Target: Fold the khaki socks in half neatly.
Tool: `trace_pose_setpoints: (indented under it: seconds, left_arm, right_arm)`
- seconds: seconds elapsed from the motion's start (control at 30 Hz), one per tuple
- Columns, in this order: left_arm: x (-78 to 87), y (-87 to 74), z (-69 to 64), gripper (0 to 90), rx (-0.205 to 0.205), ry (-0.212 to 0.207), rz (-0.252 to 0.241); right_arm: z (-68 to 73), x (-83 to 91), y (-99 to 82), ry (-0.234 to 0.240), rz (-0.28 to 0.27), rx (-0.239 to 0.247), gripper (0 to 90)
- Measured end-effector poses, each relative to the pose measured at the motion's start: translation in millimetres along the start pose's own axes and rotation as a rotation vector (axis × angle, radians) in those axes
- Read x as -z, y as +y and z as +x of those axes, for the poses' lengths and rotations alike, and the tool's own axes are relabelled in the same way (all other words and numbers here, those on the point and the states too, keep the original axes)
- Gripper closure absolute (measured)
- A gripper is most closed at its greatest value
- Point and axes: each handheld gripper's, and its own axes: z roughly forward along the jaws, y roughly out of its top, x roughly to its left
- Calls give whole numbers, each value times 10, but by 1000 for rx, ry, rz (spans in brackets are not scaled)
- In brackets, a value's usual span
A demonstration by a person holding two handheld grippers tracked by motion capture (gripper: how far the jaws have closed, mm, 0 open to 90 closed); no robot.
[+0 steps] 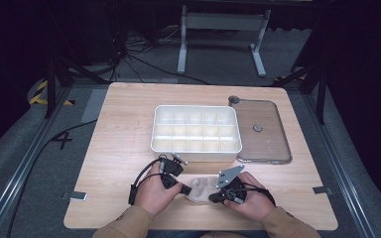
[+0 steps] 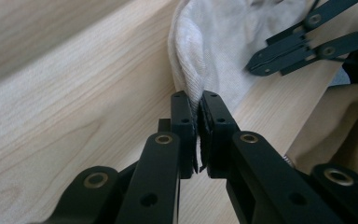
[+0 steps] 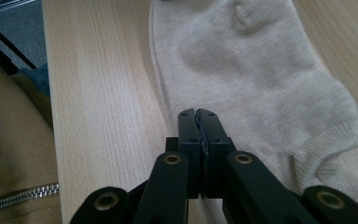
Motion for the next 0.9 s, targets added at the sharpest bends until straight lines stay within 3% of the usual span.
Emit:
trace_pose_setpoints:
  seconds: [0.5, 0.83, 0.9]
  left_arm:
    - [139, 46, -194, 854, -81, -19, -43]
    - [153, 42, -205, 853, -73, -11, -37]
    - [172, 37, -190, 853, -61, -7, -38]
  right_arm:
    - [42, -14, -5, -4, -10, 3, 896]
    - [45, 25, -17, 13, -29, -21, 893]
    - [28, 163, -23, -10, -53, -35, 894]
